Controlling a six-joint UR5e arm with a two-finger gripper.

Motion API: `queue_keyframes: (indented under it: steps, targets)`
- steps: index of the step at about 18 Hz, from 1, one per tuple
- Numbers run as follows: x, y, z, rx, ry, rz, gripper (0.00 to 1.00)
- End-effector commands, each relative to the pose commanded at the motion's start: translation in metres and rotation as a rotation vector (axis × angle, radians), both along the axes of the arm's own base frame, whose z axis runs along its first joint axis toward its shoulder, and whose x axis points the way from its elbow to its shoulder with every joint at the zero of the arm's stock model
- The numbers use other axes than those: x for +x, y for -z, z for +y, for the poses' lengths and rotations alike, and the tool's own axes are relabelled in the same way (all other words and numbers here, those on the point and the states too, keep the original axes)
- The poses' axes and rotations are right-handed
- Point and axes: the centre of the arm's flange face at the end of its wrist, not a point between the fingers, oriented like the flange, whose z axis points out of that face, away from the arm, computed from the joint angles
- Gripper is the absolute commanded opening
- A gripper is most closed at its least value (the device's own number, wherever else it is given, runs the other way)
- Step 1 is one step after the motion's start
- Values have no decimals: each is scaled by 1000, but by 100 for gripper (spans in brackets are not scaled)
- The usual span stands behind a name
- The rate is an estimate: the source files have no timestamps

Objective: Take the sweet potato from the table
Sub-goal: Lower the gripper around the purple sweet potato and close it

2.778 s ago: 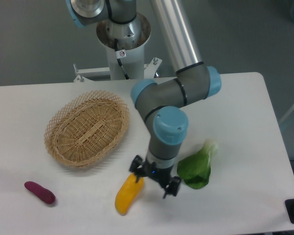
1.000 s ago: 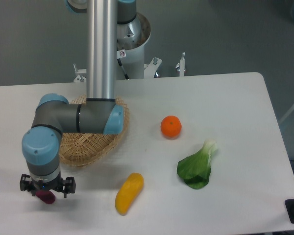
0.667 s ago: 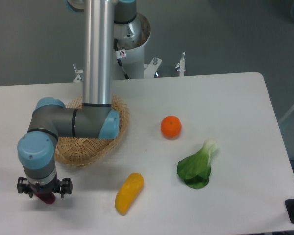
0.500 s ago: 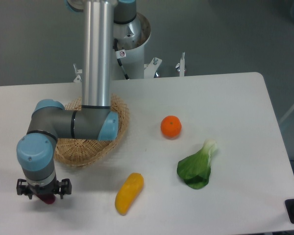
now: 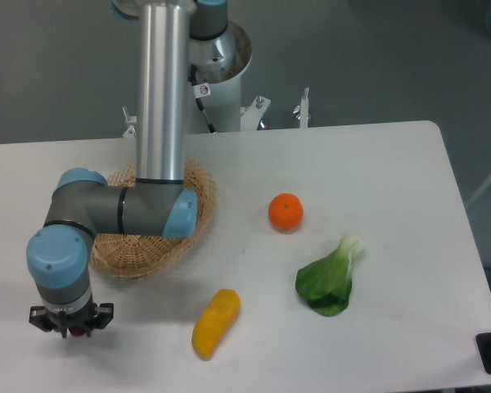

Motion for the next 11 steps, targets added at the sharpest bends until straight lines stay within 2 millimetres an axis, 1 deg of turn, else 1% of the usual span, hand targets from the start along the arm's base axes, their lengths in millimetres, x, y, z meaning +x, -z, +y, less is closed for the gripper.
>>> queue_keyframes:
  steps: [3,7,9,10,11]
  targets:
    - [0,-8,0,12,0,3,30]
    - [-4,-38,9,65,2,21,30]
    - [-13,-49,12,84,-1,34,30]
    - [-19,-54,12,92,0,43,30]
    - [-30,-60,11,102,-6,49,30]
